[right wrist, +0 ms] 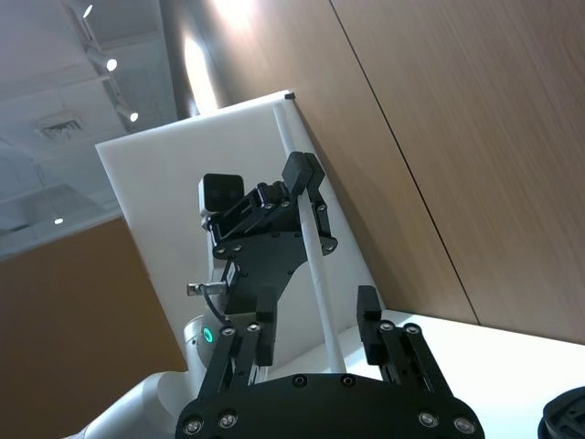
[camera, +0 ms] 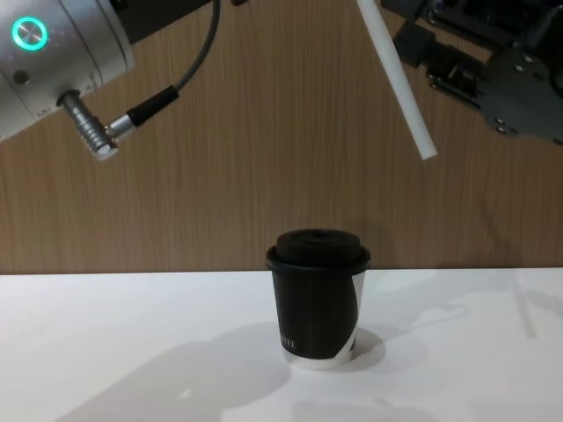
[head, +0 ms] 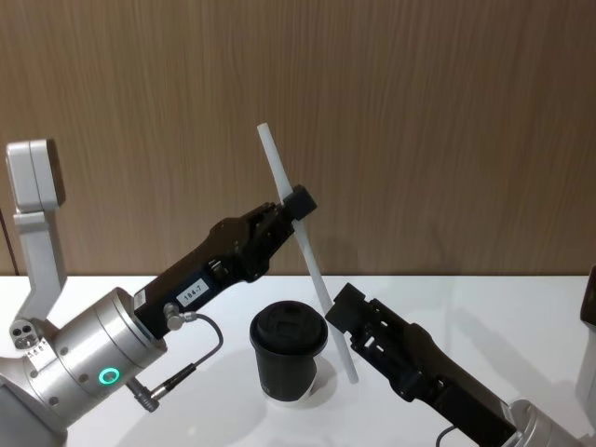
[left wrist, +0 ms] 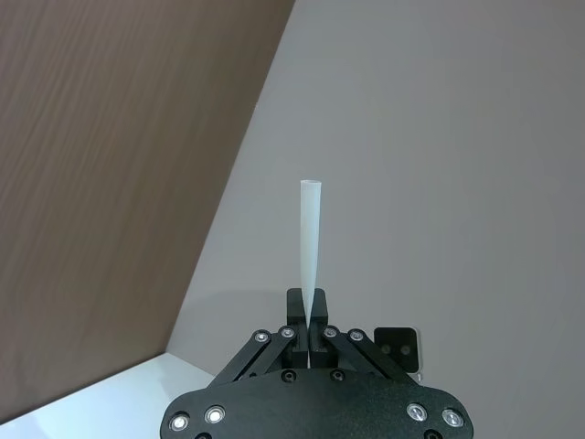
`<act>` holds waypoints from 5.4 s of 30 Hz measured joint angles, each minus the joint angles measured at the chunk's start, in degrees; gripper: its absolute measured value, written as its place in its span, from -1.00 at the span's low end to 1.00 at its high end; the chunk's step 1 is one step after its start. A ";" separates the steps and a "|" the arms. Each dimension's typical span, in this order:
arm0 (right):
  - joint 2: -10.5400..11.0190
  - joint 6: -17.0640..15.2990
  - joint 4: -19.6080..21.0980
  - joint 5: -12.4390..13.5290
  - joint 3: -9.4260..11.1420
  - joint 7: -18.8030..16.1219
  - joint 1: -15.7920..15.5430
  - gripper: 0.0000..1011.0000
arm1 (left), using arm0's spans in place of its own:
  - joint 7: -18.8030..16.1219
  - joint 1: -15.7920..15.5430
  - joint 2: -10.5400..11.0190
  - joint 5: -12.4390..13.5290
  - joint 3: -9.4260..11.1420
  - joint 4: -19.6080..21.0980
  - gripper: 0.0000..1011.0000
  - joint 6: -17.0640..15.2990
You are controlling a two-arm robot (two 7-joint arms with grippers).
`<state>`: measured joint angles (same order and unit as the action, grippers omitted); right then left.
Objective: Pick up the straw with one hand, pass it to the other hand, and insert it into the cup.
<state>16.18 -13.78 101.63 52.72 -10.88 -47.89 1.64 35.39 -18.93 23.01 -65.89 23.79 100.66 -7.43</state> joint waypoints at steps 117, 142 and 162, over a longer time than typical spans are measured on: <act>0.00 0.00 0.00 0.00 0.00 0.00 0.00 0.98 | -7.56 -15.12 -6.94 34.28 6.50 -23.17 -0.98 15.70; 0.00 0.00 0.00 0.00 0.00 0.00 0.00 0.98 | -5.26 -15.67 -8.07 34.19 6.62 -24.17 -0.98 13.10; 0.00 0.00 0.00 0.00 0.00 0.00 0.00 0.98 | -4.89 -15.72 -8.76 34.60 4.97 -24.53 -0.98 13.58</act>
<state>16.18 -13.78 101.63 52.72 -10.88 -47.89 1.64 30.50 -34.66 14.24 -31.29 28.76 76.13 6.15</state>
